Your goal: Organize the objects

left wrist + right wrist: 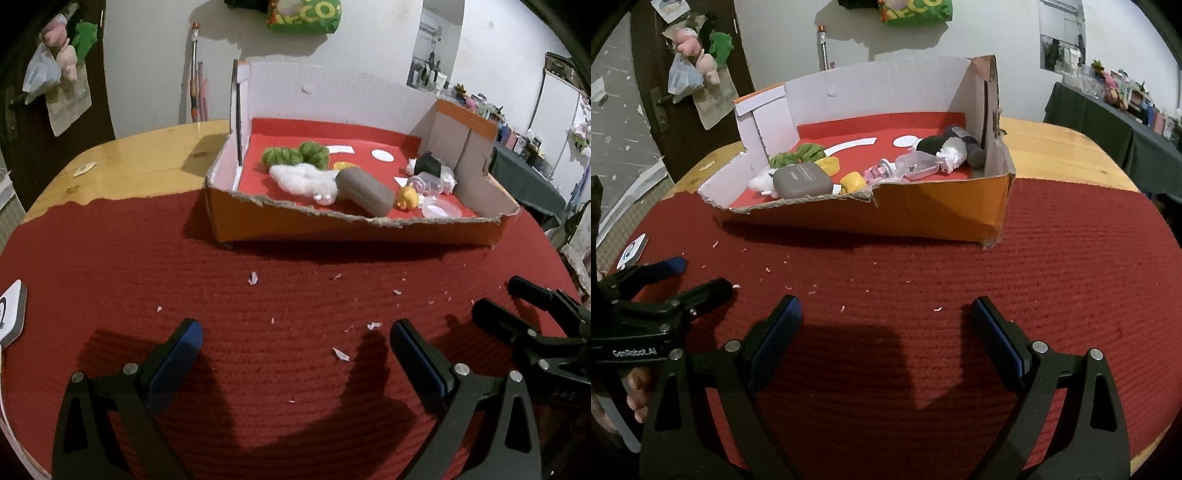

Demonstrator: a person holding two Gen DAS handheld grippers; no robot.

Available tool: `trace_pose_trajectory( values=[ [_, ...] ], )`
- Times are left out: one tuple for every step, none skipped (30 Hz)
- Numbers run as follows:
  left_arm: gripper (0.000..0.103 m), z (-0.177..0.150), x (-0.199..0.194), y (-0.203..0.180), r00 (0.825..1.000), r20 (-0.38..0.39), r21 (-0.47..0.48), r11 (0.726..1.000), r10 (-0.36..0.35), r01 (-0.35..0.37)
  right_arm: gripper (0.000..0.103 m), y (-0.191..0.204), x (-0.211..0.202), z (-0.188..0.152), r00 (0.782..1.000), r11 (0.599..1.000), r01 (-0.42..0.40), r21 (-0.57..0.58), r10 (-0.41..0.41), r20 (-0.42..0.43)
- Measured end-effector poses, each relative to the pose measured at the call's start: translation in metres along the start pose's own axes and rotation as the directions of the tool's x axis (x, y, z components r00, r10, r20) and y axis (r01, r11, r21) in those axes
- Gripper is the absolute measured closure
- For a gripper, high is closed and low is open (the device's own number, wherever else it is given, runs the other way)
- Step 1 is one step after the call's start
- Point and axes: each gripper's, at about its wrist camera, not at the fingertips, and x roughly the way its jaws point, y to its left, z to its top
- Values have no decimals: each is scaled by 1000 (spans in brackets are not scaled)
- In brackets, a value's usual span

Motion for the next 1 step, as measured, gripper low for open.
trace_pose_trajectory(
  values=[
    [0, 0, 0, 0, 1000, -2, 4, 1000, 2, -2, 9, 0, 0, 0, 1000, 1000, -1, 2, 1, 0]
  ],
)
